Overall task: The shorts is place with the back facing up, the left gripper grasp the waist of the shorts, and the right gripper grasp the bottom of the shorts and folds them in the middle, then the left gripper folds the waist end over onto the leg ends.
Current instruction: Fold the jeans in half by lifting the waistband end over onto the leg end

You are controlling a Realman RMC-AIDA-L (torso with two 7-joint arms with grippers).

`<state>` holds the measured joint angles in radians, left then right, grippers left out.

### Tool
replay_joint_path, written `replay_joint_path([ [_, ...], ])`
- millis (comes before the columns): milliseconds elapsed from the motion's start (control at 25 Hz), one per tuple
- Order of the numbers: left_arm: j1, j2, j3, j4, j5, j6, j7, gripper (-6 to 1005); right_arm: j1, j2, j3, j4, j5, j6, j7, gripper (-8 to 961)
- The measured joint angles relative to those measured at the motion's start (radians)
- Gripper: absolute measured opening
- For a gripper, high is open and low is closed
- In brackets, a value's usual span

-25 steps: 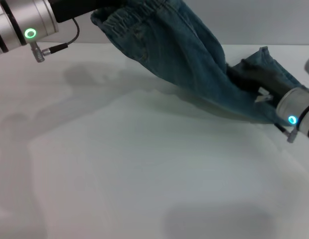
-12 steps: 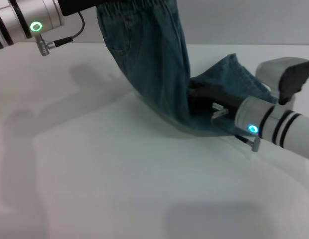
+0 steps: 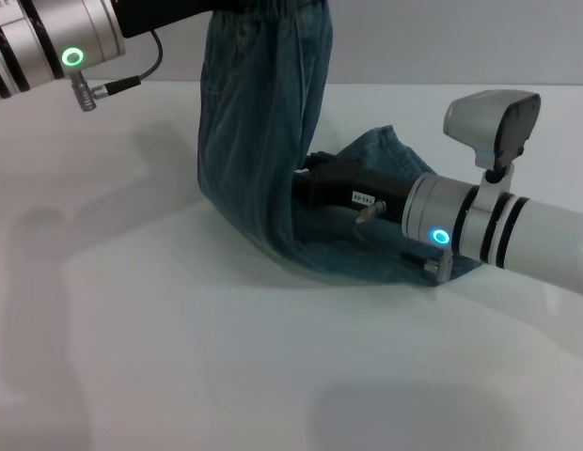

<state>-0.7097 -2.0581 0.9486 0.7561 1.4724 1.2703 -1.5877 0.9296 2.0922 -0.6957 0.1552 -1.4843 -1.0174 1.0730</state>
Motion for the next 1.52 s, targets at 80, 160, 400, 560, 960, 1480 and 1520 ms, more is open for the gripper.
replay_joint_path([
  [80,0.004,-0.001,0.001,-0.001,-0.001,0.002,0.0,21,-0.002,0.0,0.001,0.001,-0.003,-0.001,0.002,651],
  [160,0.005,-0.001,0.002,-0.002,-0.001,0.002,0.0,21,-0.01,0.0,0.001,0.0,-0.003,-0.002,0.005,651],
  [400,0.008,-0.001,0.039,-0.003,-0.001,-0.004,0.0,21,-0.086,-0.002,0.004,-0.06,0.002,0.005,0.008,652],
  [560,0.009,-0.001,0.052,-0.003,0.002,-0.005,-0.001,20,-0.161,-0.008,0.036,-0.124,0.005,0.007,0.01,652],
  [960,0.004,-0.003,0.183,-0.003,0.001,-0.055,0.0,20,-0.307,-0.014,0.238,-0.264,0.008,0.011,0.011,651],
  [1480,-0.015,-0.012,0.44,0.004,-0.082,-0.235,0.002,42,-0.343,-0.018,0.353,-0.289,0.01,0.029,0.002,651],
  [1520,-0.014,-0.012,0.448,0.006,-0.089,-0.24,0.003,69,-0.344,-0.018,0.358,-0.291,0.01,0.029,0.001,651],
])
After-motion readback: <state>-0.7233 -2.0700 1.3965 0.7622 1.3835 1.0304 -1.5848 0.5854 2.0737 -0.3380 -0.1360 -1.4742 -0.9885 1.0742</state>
